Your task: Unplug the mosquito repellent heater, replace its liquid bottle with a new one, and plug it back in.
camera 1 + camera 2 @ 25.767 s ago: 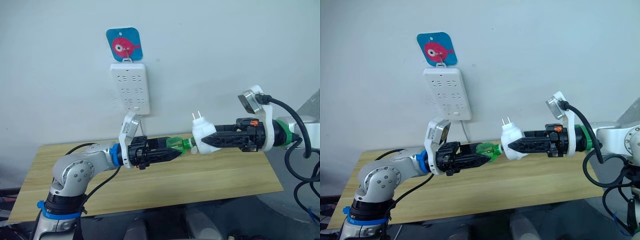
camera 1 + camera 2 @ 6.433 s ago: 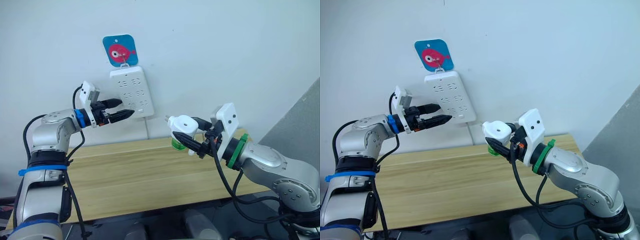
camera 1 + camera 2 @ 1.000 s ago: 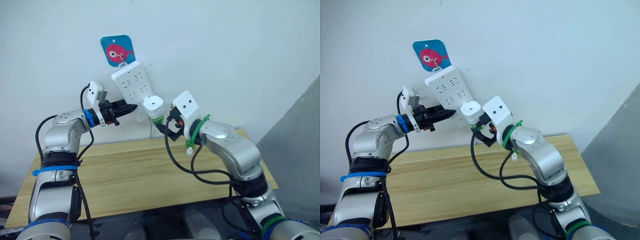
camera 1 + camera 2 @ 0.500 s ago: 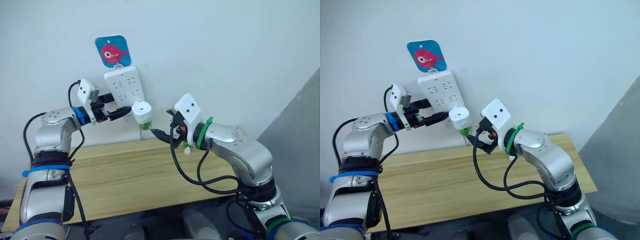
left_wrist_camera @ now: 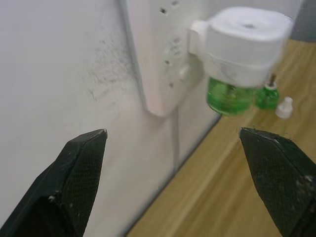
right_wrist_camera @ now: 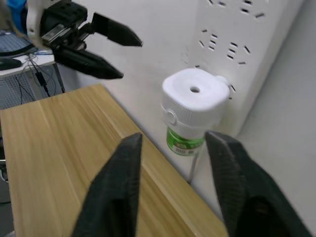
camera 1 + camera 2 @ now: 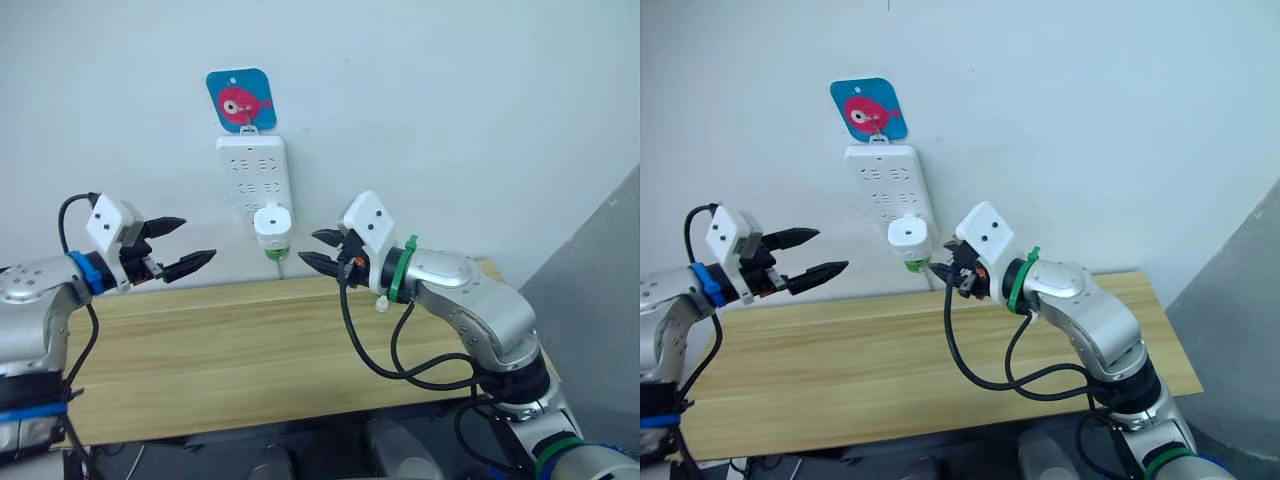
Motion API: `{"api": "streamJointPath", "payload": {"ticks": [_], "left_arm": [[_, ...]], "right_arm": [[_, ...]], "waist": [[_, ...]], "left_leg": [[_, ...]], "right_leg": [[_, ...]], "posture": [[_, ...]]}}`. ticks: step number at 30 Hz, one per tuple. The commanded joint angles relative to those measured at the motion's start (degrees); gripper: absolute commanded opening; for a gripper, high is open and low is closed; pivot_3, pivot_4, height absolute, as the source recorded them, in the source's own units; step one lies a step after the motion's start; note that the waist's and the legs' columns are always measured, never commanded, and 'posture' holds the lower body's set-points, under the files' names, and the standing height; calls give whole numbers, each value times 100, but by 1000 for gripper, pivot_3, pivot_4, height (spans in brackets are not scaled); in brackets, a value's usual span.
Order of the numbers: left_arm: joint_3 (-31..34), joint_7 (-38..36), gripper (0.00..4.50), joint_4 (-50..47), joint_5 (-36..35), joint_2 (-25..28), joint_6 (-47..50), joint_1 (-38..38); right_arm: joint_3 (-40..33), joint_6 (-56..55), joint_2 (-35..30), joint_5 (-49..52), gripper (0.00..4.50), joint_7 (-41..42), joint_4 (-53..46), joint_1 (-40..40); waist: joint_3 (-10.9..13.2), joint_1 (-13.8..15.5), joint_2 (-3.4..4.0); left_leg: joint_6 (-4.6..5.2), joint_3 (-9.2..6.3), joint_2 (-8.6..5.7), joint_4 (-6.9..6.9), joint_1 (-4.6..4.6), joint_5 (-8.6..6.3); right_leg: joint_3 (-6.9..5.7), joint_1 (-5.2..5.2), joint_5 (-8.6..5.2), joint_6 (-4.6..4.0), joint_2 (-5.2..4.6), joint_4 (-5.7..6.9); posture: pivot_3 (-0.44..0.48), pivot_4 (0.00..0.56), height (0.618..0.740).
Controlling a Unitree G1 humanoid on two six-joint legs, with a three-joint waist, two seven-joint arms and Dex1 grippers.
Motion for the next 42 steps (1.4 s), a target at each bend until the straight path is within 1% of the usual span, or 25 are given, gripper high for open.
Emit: {"api": "streamJointPath", "payload": {"ticks": [1, 3, 5, 7, 9, 13, 19, 30, 42], "left_arm": [[443, -81, 4500, -1310, -534, 71, 340, 719], [596, 98, 4500, -1950, -801, -40, 583, 1100], [682, 356, 4500, -2490, -939, -238, 676, 1448], [699, 622, 4500, -3134, -1025, -552, 716, 1996], [661, 973, 4500, -3590, -1033, -882, 696, 2347], [485, 1465, 4500, -4064, -1025, -1308, 694, 2611], [302, 1635, 4500, -4189, -1006, -1477, 586, 2790], [107, 1469, 4500, -3851, -835, -1563, 72, 2947], [-101, 1485, 4500, -3783, -804, -1529, -129, 2976]], "right_arm": [[252, -528, 176, -225, 691, -118, 228, 13], [367, -775, 290, -357, 13, -202, 464, 45], [463, -1008, 389, -484, 13, -244, 690, 43], [528, -1227, 515, -593, 13, -298, 943, 50], [547, -1388, 651, -688, 13, -370, 1165, 58], [525, -1600, 862, -841, 13, -512, 1455, 84], [456, -1758, 959, -1044, 13, -634, 1662, 139], [324, -1855, 1066, -1258, 13, -846, 1801, 182], [324, -1789, 1080, -1413, 13, -946, 1906, 220]], "waist": [[4, 70, -6], [6, 111, -15], [7, 217, -17], [6, 284, -18], [7, 340, -18], [6, 438, -29], [5, 457, -32], [5, 457, -32], [5, 447, -31]], "left_leg": [[0, 1, 1, 0, 0, 0], [-1, 2, 6, -1, 0, -1], [-1, -2, 5, -1, 0, 0], [-1, 0, 2, 0, 2, 0], [-1, 7, 4, -1, 8, -1], [-2, 8, -2, 3, 10, -1], [-3, 20, -4, 0, 33, 0], [-3, 19, -2, -3, 33, 0], [-3, 21, -2, -3, 33, 0]], "right_leg": [[1, -1, -1, -1, -1, 1], [2, 0, -3, -6, -4, -1], [-1, -1, -4, -7, -7, 0], [0, 1, -4, -7, -6, 0], [5, 5, -4, -7, -10, -2], [3, 6, -4, -9, -2, 0], [8, 23, -7, -12, 3, 0], [8, 21, -9, -16, 13, 0], [10, 21, -9, -16, 14, 0]], "posture": [[-60, 87, 740], [-48, 85, 740], [-40, 84, 740], [-34, 82, 740], [-30, 82, 740], [-24, 81, 740], [-23, 80, 740], [-25, 78, 740], [-33, 80, 740]]}}
